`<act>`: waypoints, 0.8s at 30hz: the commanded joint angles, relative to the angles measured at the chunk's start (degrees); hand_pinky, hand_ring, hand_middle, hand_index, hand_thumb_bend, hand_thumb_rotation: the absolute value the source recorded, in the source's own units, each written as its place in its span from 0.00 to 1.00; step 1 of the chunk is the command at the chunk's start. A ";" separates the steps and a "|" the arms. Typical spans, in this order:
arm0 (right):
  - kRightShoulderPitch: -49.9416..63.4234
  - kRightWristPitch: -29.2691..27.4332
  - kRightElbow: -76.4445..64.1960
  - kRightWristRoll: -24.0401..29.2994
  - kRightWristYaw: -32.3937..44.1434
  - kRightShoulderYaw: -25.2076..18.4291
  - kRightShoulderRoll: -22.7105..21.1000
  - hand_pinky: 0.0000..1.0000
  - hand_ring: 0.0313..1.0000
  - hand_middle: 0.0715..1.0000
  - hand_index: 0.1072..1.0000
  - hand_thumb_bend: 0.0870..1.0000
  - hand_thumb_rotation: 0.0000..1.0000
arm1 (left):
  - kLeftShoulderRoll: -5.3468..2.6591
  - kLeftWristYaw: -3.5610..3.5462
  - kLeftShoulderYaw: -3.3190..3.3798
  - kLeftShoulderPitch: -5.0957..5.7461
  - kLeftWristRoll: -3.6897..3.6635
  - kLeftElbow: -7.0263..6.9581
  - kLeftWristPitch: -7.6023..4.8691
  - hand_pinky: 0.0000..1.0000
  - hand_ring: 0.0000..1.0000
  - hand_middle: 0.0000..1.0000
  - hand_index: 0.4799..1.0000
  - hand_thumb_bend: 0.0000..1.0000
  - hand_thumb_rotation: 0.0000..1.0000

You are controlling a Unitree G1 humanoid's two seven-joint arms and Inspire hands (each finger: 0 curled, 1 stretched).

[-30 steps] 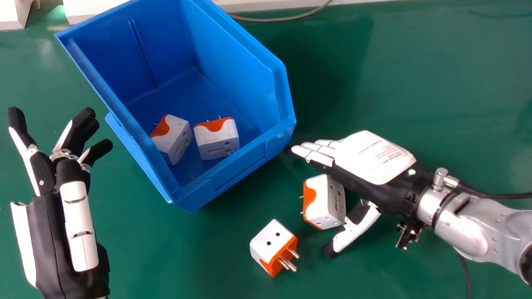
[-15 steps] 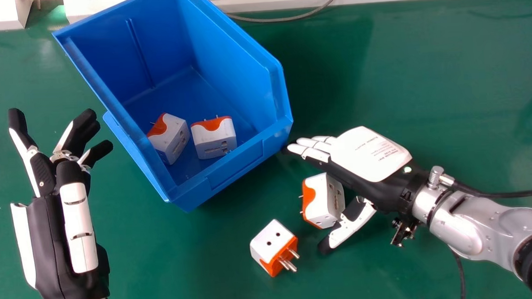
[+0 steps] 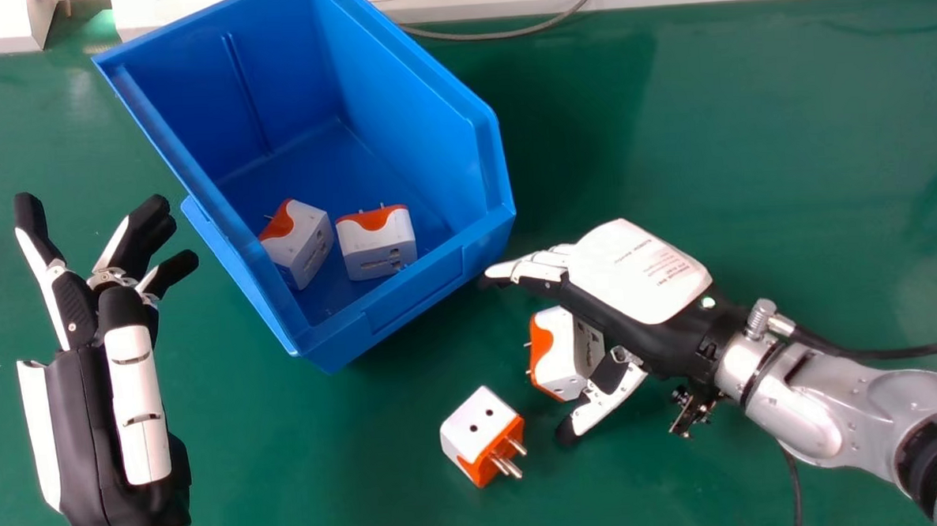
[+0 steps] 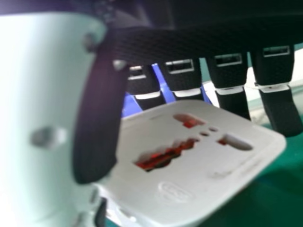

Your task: Pick all objects and put in blue box

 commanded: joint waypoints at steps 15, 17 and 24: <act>-1.89 -1.46 -1.66 -0.77 -2.01 0.22 -1.48 0.36 0.40 0.43 0.43 0.48 0.00 | 0.30 -0.32 0.36 -0.79 -0.50 0.09 -1.16 0.77 0.84 0.84 0.64 0.49 0.92; -2.06 -1.69 -2.06 -0.64 -1.30 0.17 -1.71 0.36 0.39 0.43 0.44 0.48 0.00 | 0.32 -0.45 0.21 -0.55 -0.44 -0.24 -1.05 0.77 0.84 0.84 0.64 0.49 0.92; -2.25 -2.24 -3.10 -0.49 0.09 -0.05 -2.32 0.36 0.39 0.43 0.44 0.48 0.00 | 0.38 -0.40 0.31 -0.65 -0.12 -0.06 -1.17 0.78 0.85 0.84 0.64 0.49 0.92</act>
